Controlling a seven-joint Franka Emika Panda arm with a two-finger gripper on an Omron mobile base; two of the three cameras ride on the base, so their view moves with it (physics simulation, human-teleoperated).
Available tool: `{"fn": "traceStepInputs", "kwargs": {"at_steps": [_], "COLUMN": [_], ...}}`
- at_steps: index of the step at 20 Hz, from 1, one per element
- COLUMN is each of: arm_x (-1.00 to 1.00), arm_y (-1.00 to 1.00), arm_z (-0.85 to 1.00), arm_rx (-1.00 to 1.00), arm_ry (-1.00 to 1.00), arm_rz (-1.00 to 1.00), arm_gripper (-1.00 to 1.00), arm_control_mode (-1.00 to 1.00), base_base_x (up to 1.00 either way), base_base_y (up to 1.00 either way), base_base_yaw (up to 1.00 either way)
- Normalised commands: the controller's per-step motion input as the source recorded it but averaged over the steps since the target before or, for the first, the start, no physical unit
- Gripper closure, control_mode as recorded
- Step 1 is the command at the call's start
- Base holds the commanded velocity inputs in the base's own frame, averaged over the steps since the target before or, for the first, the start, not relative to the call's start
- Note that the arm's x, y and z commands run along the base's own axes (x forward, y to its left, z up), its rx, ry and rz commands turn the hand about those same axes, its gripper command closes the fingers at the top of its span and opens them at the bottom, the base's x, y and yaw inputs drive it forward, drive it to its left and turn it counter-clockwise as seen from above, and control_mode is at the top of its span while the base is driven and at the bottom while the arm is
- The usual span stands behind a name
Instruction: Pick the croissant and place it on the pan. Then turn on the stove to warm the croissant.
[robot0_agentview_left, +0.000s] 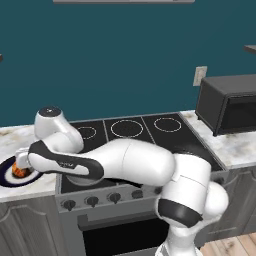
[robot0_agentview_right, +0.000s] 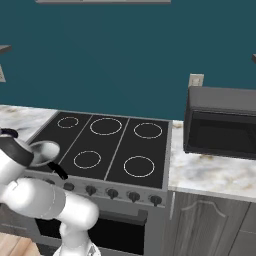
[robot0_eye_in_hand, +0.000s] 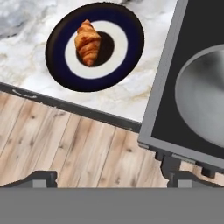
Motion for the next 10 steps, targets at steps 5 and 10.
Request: {"fn": "traceStepInputs", "kwargs": {"at_steps": [5, 10], "arm_x": [0.29, 0.34], "arm_y": [0.19, 0.23], "arm_z": [-0.13, -0.16], "arm_rx": [0.0, 0.0], "arm_ry": [0.0, 0.0], "arm_rz": [0.0, 0.0], "arm_gripper": [-1.0, -1.0], "arm_control_mode": [-1.0, -1.0], "base_base_x": [0.0, 0.0], "base_base_y": [0.0, 0.0], "base_base_yaw": [0.0, 0.0]}}
